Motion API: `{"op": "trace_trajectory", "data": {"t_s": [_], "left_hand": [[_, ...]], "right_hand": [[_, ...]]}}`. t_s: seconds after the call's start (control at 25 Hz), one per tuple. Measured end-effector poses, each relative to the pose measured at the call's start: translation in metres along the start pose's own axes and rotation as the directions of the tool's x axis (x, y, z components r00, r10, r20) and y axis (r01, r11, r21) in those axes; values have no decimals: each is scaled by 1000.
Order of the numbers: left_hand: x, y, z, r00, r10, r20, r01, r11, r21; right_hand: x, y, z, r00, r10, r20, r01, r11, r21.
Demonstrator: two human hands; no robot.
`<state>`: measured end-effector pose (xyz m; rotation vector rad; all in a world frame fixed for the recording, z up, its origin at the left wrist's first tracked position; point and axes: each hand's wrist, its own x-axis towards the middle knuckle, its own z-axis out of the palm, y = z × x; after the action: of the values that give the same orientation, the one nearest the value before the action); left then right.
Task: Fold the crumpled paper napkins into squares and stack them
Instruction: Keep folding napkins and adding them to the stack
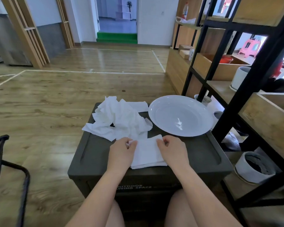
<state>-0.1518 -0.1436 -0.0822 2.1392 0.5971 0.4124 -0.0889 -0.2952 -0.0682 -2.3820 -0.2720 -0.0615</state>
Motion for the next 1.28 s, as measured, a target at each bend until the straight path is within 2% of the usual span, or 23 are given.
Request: {"op": "trace_trajectory", "data": {"t_s": [0.16, 0.36, 0.4, 0.48, 0.52, 0.6, 0.64, 0.72, 0.84, 0.92, 1.0, 1.04, 1.08, 1.12, 1.2, 1.28], "left_hand": [[5, -2, 4, 998, -11, -68, 9, 1000, -24], [1, -5, 5, 996, -40, -82, 43, 998, 41], [0, -4, 4, 994, -8, -112, 16, 998, 66], [2, -2, 2, 980, 139, -139, -124, 986, 112], [4, -1, 1, 970, 225, -88, -213, 969, 121], [6, 1, -1, 932, 324, 160, -344, 932, 117], [7, 1, -2, 900, 317, 299, -364, 924, 118], [9, 0, -6, 849, 267, 456, -361, 923, 133], [25, 12, -17, 782, 155, 603, -359, 904, 232], [52, 36, -23, 774, 161, 612, -373, 898, 235], [98, 66, -22, 859, 303, 414, -422, 876, 234], [126, 79, -17, 883, 352, 311, -441, 850, 288], [152, 90, -10, 892, 365, 266, -445, 810, 381], [174, 97, 1, 896, 343, 284, -443, 740, 507], [204, 94, 26, 897, 193, 397, -434, 547, 716], [219, 85, 49, 896, 72, 439, -424, 438, 793]], "right_hand": [[5, 9, 4, 1000, 25, -13, -25, 999, -21], [4, 16, 6, 998, 51, -19, -52, 997, -54], [2, 15, 7, 998, 38, -56, -41, 998, -52], [2, 13, 7, 985, -99, -142, 90, 994, -64], [3, 11, 6, 970, -199, -141, 190, 979, -74], [5, 8, 9, 941, -338, -10, 337, 939, -71], [5, 8, 12, 931, -355, 85, 361, 930, -67], [4, 14, 18, 921, -344, 185, 363, 928, -82], [3, 24, 23, 926, -355, 130, 363, 931, -44], [3, 27, 24, 921, -372, 115, 376, 926, -14], [4, 28, 25, 918, -383, 103, 385, 923, 7], [4, 29, 25, 917, -386, 101, 386, 922, 13], [4, 29, 24, 918, -384, 100, 384, 923, 19], [4, 29, 24, 919, -383, 99, 382, 924, 29], [3, 29, 24, 915, -391, 95, 386, 920, 68], [4, 30, 24, 912, -400, 90, 392, 916, 90]]}}
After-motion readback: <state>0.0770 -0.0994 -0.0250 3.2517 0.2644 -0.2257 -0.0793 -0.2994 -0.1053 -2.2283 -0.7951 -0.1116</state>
